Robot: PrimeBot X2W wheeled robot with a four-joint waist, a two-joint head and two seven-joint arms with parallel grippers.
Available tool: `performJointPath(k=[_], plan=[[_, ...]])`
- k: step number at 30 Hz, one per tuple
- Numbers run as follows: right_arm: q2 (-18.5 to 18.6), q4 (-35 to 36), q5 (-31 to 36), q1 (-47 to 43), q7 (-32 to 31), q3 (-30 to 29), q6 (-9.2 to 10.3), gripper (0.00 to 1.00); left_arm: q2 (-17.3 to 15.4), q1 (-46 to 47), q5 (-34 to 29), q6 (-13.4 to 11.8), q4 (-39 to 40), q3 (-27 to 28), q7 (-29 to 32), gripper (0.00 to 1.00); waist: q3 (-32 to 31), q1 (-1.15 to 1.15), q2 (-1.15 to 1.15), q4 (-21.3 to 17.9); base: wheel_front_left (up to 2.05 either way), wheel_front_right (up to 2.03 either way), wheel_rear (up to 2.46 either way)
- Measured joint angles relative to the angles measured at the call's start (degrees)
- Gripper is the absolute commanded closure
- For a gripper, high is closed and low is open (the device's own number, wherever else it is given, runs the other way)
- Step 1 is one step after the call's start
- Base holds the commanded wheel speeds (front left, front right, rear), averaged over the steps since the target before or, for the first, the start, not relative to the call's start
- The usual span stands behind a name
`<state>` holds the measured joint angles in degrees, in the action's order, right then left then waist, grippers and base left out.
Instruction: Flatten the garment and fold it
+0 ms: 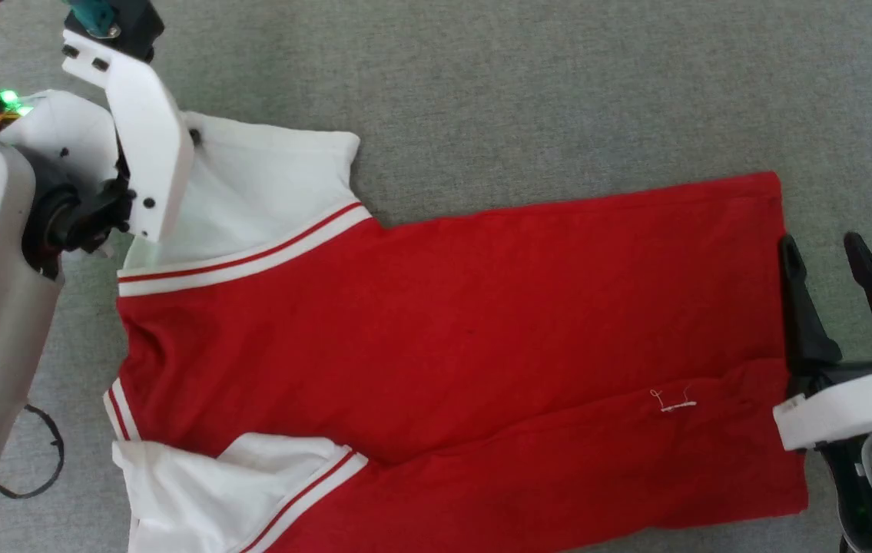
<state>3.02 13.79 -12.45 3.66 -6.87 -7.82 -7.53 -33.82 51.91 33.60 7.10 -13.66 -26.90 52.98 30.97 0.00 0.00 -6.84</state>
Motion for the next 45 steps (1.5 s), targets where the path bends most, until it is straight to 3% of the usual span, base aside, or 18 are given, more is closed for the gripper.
performJointPath(k=[6,10,16,21,27,32,33,34,40,45], plan=[[0.2,2.3,3.1,3.7,-2.0,0.8,0.0,0.0,0.2,-1.7,0.9,0.0,0.9,0.0,-4.1,1.0,-0.7,0.0,0.0,0.3,0.0,0.0,0.0],[2.6,3.6,3.1,9.1,-5.8,0.5,0.0,0.0,0.6,-3.2,0.9,0.0,0.8,-0.1,-6.7,1.0,-1.7,0.0,0.0,1.0,0.0,0.0,0.0],[5.9,-0.6,0.5,17.6,-17.9,-1.1,0.0,0.0,0.8,-3.9,1.0,0.0,1.0,-0.6,-8.4,1.0,-2.4,0.0,0.0,2.4,0.0,0.0,0.0],[7.0,-8.2,-0.2,20.8,-34.3,-2.9,0.01,0.0,0.9,-4.0,1.0,0.0,1.6,-0.8,-8.7,1.0,-1.7,0.01,0.0,3.4,0.0,0.0,0.0],[8.9,-9.9,-0.7,22.2,-39.5,-1.2,0.01,0.0,0.9,-3.8,1.0,0.0,2.3,-0.8,-9.1,1.0,-0.4,0.01,0.0,4.1,0.0,0.0,0.0],[8.5,-11.1,-1.8,22.0,-43.0,0.0,0.01,0.0,0.9,-3.2,1.1,0.0,2.9,-0.7,-9.2,1.0,0.8,0.0,0.0,4.6,0.0,0.0,0.0],[8.5,-11.1,-1.8,22.0,-43.0,0.0,0.01,0.55,0.9,-3.2,1.1,0.0,2.9,-0.7,-9.2,1.0,0.8,0.0,0.0,4.6,0.0,0.0,0.0],[8.5,-10.9,-1.9,22.0,-43.7,-0.1,0.01,1.0,0.9,-3.1,1.2,0.0,2.9,-0.7,-9.2,1.0,1.0,-0.01,0.0,4.6,0.0,0.0,0.0],[8.4,-9.2,-1.6,22.0,-45.4,0.0,-0.01,1.0,0.9,-2.8,1.1,0.0,2.9,-0.7,-11.6,1.0,1.1,0.0,0.0,4.8,0.0,0.0,0.0],[7.6,-9.2,-0.9,22.1,-40.5,-0.6,-0.01,1.0,1.4,-2.8,-2.0,-0.2,1.9,0.2,-22.0,1.0,-0.1,0.01,0.0,4.7,0.0,0.0,0.0]])
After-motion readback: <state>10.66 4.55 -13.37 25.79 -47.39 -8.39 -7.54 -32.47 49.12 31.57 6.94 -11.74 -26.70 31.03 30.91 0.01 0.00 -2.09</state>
